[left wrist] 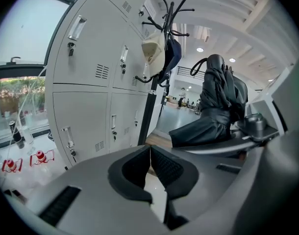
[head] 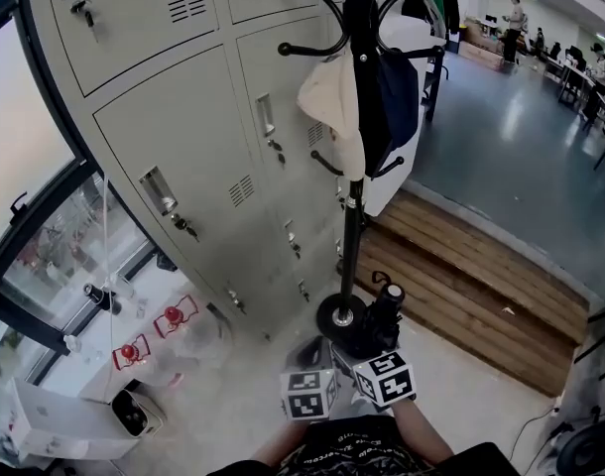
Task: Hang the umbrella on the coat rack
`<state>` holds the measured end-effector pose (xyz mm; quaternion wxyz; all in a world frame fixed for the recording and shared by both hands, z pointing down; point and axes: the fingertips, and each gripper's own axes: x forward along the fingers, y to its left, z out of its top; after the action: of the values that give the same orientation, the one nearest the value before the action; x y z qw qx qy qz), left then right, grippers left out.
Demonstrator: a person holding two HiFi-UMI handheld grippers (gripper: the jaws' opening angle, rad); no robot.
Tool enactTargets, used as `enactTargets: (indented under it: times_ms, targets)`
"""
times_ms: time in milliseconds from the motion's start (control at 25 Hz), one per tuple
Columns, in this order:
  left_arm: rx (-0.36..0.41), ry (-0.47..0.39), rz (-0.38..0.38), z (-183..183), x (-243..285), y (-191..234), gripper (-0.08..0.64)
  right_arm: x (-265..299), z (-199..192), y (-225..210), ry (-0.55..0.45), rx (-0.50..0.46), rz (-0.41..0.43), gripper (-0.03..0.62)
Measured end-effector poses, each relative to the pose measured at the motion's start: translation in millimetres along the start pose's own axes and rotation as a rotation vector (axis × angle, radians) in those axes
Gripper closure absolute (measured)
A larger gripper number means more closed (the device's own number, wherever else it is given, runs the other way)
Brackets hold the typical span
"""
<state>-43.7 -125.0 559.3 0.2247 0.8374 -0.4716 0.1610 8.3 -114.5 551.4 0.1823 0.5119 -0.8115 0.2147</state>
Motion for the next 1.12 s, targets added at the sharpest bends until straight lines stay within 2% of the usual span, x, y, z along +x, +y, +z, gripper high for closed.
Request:
enactTargets:
  times_ms: [360, 640, 960, 1120]
  targets:
    - [-0.008, 0.001, 0.093, 17, 30, 3, 0.547, 17, 20, -22, 0.018, -0.085, 0.118, 0.287]
    - [-0.094, -0.032, 0.15, 31, 43, 7, 0.546, 29, 33, -33, 0.032, -0.166, 0.19, 0.287]
    - [-0.112, -0.088, 0.244, 48, 57, 11, 0.547, 43, 42, -45, 0.054, -0.225, 0.288, 0.287]
    - [-0.12, -0.083, 0.269, 48, 63, 12, 0.546, 50, 44, -51, 0.067, -0.244, 0.318, 0.287]
